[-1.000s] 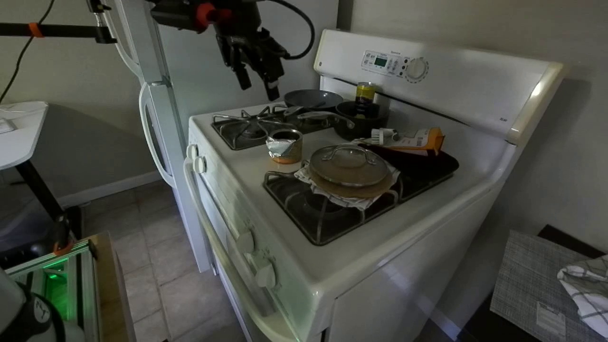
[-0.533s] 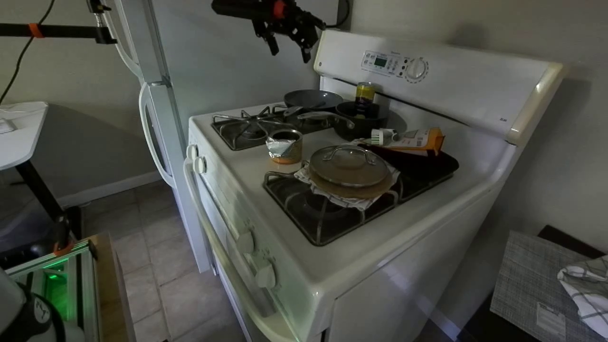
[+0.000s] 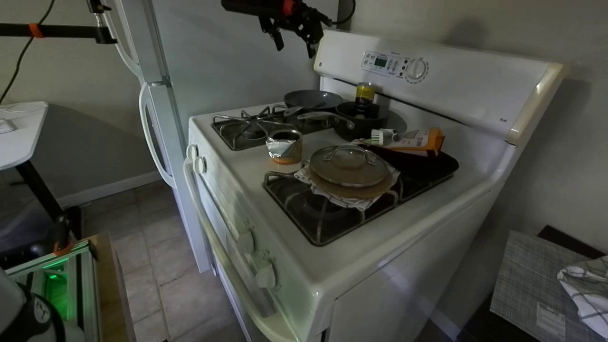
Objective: Put the spoon into the can
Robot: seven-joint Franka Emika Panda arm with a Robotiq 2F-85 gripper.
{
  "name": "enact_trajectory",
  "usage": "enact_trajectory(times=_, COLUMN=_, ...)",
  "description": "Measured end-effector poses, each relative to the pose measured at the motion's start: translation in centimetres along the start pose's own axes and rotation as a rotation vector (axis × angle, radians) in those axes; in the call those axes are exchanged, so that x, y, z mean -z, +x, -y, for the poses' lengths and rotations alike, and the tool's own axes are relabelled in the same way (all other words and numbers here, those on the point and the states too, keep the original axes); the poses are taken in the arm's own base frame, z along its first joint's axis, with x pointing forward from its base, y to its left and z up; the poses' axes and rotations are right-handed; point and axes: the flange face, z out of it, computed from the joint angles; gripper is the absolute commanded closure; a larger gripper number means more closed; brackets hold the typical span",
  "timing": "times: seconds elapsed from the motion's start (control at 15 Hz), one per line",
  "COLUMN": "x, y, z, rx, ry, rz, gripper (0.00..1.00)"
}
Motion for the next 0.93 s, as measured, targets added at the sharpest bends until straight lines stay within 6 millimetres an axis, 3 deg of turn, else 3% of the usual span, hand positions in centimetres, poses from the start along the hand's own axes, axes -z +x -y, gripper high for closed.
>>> enact_trajectory(times=0.27, x=0.0, y=0.0, z=0.0, rx=-0.004, ry=-0.001, rz=0.000, gripper=0.00)
enact_trajectory(times=0.47, x=-1.0, y=1.4, z=0.2, rx=-0.078, ry=0.001, rz=0.000, gripper=0.00)
enact_trajectory(times=0.67, x=-5.1, y=4.0, z=2.1, rx=-0.109, ry=0.001, rz=0.019, gripper=0.00)
enact_trajectory(times=0.93, x=-12.6, y=7.2, z=4.6, rx=-0.052, ry=-0.047, rz=0.063, gripper=0.00)
